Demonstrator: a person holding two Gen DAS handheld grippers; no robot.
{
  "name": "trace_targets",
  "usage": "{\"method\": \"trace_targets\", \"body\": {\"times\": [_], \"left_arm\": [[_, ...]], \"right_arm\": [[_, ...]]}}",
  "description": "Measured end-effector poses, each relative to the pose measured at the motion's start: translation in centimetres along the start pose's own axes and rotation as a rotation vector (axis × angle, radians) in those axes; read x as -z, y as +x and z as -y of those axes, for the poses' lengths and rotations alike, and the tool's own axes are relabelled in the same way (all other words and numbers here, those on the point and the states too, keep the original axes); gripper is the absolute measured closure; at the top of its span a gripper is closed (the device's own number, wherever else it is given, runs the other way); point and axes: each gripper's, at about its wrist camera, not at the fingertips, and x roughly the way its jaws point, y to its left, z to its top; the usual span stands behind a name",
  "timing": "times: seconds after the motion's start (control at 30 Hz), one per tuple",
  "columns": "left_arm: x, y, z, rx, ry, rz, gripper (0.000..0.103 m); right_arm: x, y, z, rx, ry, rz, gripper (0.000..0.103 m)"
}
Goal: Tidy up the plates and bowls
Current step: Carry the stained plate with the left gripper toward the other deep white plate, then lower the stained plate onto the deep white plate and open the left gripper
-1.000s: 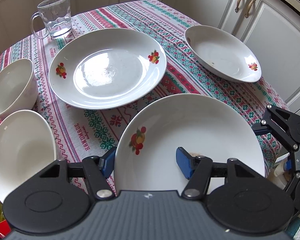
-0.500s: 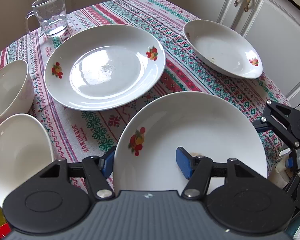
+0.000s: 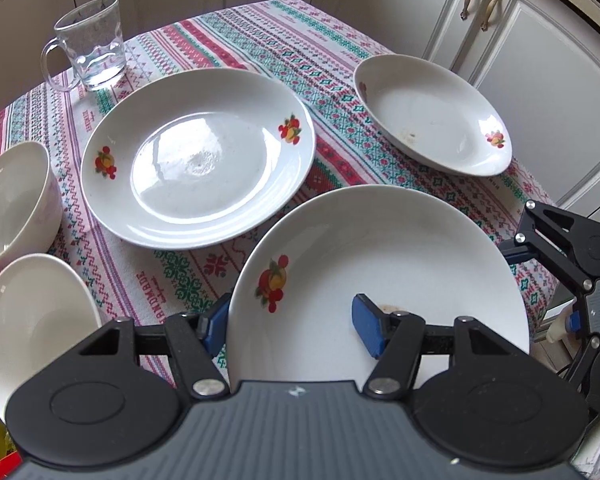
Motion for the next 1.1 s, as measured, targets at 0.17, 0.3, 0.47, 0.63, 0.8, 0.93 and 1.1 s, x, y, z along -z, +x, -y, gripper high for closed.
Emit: {"method": "trace_targets", "body": {"times": [0.17,0.3,0.47,0.63,0.8,0.93,1.1], "left_arm": [[-1.3,-0.2,0.7,0.008,0.006,0.006,0.041],[-2.8,-0.1,1.8,0.011,0.029,0.015,0.041],[-4.9,0.3,3.1,0.024,0.056,0.025,0.041],[-6.9,1.1,4.3,0.036,0.088,0.041,0.041],[-9.2,2.0,5.5,0.048,0.123,0.052,0.041],[-10.8,3.1,6.5,0.062,0.148,0.057,0.041],[-12.6,4.6,7.4,0.082,0.175,0.049,0.041]], "right_arm": [[-0.1,-0.8,0.9,0.005,0.004,0.008,0.000],[0.1,-1.6,1.8,0.020,0.006,0.011,0.000],[0.3,-2.5,3.3,0.046,0.017,0.016,0.000],[0.5,-3.7,4.9,0.082,0.026,0.025,0.000],[0.9,-4.8,6.8,0.114,0.042,0.037,0.000],[1.3,-5.3,8.3,0.141,0.059,0.038,0.000],[1.9,-6.1,10.0,0.170,0.083,0.038,0.000]]}}
